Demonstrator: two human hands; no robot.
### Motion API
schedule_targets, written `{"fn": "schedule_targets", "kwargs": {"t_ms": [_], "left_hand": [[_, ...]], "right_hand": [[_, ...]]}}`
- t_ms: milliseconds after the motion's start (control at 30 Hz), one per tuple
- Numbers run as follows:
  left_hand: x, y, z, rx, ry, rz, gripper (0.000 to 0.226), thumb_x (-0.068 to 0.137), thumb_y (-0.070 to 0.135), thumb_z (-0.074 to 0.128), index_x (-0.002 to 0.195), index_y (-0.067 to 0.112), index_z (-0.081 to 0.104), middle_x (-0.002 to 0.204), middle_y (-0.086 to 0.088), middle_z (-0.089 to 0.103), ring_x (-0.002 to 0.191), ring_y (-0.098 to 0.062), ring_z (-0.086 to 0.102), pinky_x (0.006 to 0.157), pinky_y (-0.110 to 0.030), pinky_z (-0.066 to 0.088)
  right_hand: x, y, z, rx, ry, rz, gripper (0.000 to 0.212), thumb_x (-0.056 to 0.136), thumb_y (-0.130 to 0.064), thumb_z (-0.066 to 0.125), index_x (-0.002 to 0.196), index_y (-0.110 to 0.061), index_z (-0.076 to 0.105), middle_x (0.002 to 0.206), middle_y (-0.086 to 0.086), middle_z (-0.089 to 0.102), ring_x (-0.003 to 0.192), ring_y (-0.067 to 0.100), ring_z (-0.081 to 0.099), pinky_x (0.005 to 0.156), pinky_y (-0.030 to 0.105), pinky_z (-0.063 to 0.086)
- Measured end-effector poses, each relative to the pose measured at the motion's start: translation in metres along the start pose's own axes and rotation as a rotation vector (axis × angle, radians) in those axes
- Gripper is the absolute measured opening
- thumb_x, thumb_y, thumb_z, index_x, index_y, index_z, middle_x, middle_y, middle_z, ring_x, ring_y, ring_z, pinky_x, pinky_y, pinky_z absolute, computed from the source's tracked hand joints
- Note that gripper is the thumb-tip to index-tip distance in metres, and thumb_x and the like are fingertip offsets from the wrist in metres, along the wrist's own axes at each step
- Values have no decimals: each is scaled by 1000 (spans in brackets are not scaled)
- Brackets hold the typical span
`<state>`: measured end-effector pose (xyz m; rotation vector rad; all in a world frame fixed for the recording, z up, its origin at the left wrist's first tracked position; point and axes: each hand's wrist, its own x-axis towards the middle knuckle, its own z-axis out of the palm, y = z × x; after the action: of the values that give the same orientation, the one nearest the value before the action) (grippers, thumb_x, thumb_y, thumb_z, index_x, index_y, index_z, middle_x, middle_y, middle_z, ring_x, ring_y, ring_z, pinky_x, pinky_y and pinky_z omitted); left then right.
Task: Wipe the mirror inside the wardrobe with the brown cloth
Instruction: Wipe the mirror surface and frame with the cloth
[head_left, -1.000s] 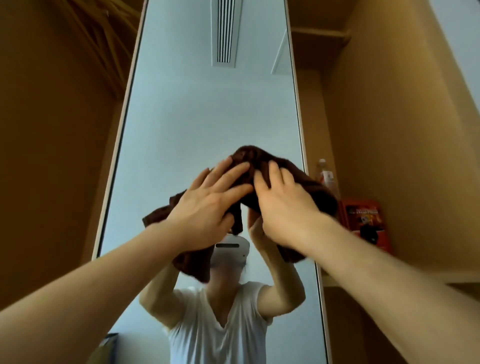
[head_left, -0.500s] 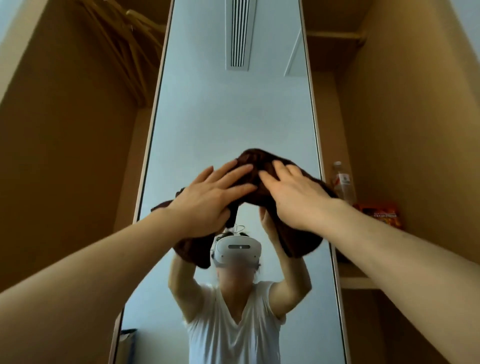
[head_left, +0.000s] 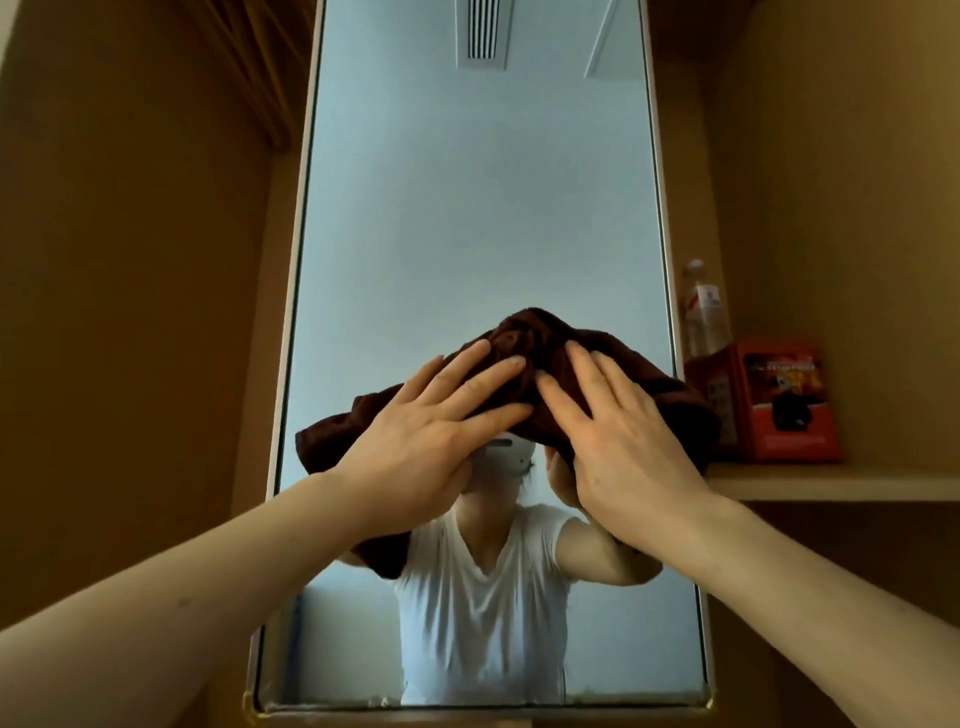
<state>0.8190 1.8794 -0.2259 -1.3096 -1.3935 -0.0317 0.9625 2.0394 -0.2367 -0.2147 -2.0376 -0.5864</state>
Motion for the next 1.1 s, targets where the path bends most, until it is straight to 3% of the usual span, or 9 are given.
{"fn": "schedule_targets", "kwargs": {"t_ms": [100, 267, 400, 467, 667, 800, 900, 1000, 1100], "left_hand": [[-15, 3, 3, 31, -29, 83, 63, 80, 22, 36, 143, 30, 41, 159, 1, 19, 147, -26, 9, 117, -45, 16], [33, -24, -18, 62, -42, 10, 68, 76, 21, 35, 143, 29, 40, 158, -2, 20, 146, -29, 13, 113, -52, 25], [54, -17, -23, -8, -33, -127, 65, 84, 8, 43, 145, 31, 36, 160, 3, 9, 148, -25, 1, 117, -47, 12], [42, -5, -17, -32, -11, -110, 66, 82, 6, 45, 144, 29, 38, 160, 2, 11, 147, -27, 2, 116, -46, 9], [-25, 32, 11, 13, -27, 105, 59, 80, 20, 36, 137, 25, 50, 157, -3, 25, 146, -30, 13, 117, -49, 17], [-24, 23, 14, 38, -39, 187, 57, 83, 22, 39, 139, 29, 46, 157, -1, 22, 147, -27, 12, 117, -48, 17], [14, 1, 3, 40, -20, 83, 62, 78, 19, 47, 139, 31, 45, 158, 1, 21, 147, -25, 12, 115, -48, 18], [69, -14, -19, -36, -11, -107, 64, 79, 21, 40, 142, 34, 40, 159, 5, 15, 147, -23, 8, 114, -49, 17], [113, -21, -38, -97, -38, -204, 59, 87, 20, 38, 143, 36, 36, 160, 7, 7, 147, -19, 0, 116, -47, 12]], "right_hand": [[-17, 4, 12, -30, 3, -36, 72, 74, -13, 71, 140, -11, 42, 146, 23, 36, 133, 41, 35, 103, 49, 35], [35, 22, -21, -23, -9, 5, 72, 87, -12, 48, 150, -22, 17, 158, 13, 4, 143, 31, 6, 115, 43, 15], [54, 22, -37, 65, -26, 80, 72, 88, -8, 45, 150, -26, 14, 158, 7, 0, 143, 26, 1, 115, 42, 13], [40, 18, -29, 74, -24, 77, 71, 88, -9, 46, 150, -23, 14, 158, 9, 0, 144, 26, 0, 116, 41, 10], [-52, 0, 30, -70, 11, -23, 75, 77, -17, 69, 144, -8, 34, 148, 27, 27, 136, 43, 27, 108, 51, 28], [-54, 14, 30, -111, 11, -113, 67, 79, -15, 57, 143, -8, 35, 146, 27, 33, 134, 43, 33, 104, 52, 34], [-8, 29, 5, -108, 31, -74, 66, 79, -17, 43, 143, -8, 36, 147, 27, 30, 134, 43, 31, 106, 53, 34], [49, 46, -29, -95, -13, 41, 71, 85, -16, 45, 150, -17, 17, 157, 17, 7, 142, 34, 11, 114, 46, 18], [89, 62, -60, 61, -101, 140, 75, 86, -16, 48, 150, -26, 12, 158, 6, 0, 144, 28, 4, 116, 45, 16]]}}
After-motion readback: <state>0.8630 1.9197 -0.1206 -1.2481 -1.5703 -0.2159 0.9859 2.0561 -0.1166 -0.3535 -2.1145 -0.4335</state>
